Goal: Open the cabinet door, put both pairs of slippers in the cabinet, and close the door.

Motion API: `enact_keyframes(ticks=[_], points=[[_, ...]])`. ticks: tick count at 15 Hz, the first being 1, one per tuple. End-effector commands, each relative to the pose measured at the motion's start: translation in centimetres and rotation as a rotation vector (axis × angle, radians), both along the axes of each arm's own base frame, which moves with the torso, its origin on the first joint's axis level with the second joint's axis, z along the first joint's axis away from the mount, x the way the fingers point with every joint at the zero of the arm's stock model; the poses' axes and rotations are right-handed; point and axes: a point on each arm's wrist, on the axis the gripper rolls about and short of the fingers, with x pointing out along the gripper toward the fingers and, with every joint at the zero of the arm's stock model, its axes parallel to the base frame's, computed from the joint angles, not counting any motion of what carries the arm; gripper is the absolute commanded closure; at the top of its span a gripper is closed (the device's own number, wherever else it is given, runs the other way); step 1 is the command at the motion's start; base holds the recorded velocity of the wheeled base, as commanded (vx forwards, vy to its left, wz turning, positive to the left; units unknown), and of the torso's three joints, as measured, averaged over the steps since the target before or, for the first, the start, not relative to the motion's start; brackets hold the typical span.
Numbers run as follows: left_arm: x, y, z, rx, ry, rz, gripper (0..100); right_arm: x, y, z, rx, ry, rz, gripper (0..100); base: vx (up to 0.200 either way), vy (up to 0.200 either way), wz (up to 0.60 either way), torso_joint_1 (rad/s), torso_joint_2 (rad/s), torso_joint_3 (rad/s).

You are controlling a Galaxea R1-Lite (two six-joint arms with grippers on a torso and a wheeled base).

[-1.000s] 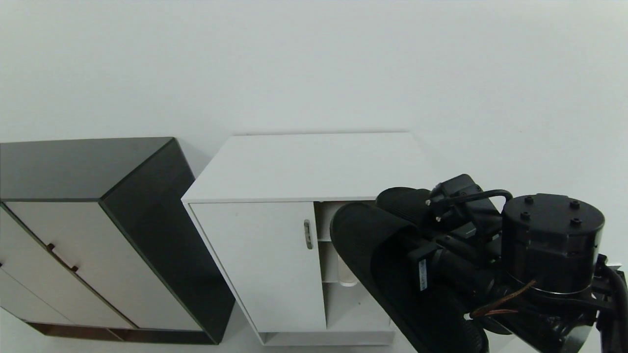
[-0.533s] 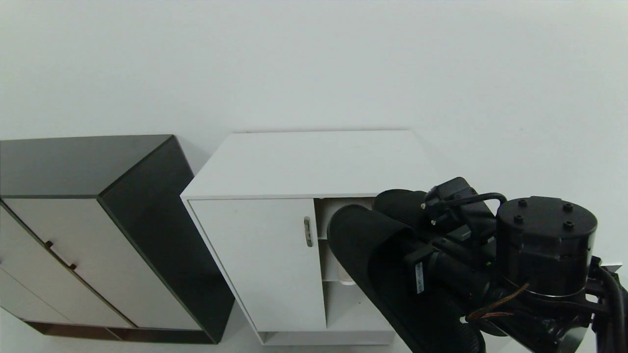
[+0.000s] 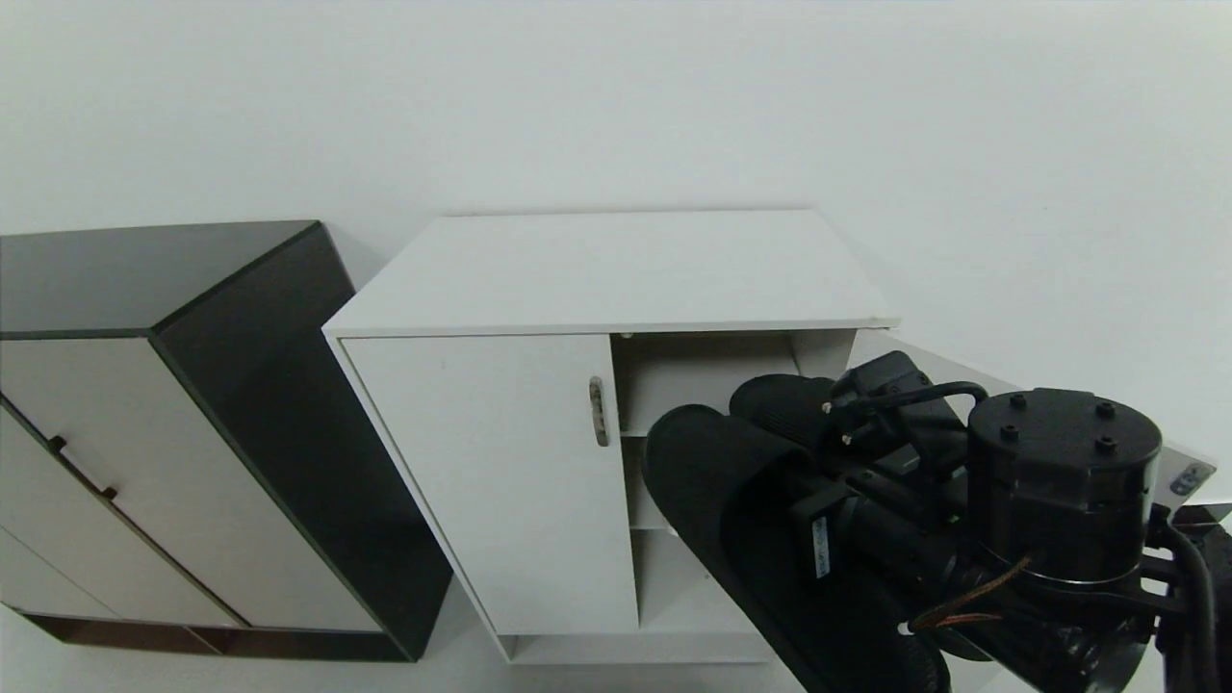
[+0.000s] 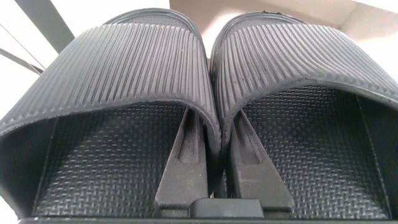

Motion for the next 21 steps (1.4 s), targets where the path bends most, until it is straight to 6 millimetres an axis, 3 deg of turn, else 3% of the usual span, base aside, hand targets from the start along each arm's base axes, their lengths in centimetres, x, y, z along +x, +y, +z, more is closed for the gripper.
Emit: enact_keyframes(ticks=[1,12,21], points=[[0.01,0.0,0.0,0.0,0.001,0.0,100,-0.02,0.0,-0.13,-0.004,0.003,0.001,100,0.0,0.0,0.0,-0.207,0.52,0.32],[0.01,0.0,0.0,0.0,0.001,0.0,100,-0.03,-0.01,-0.16,0.004,-0.003,0.002,100,0.0,0.0,0.0,-0.166,0.49,0.32],[0.01,0.0,0.0,0.0,0.001,0.0,100,-0.03,-0.28,-0.56,-0.007,0.003,-0.003,100,0.0,0.0,0.0,-0.066,0.43,0.36]])
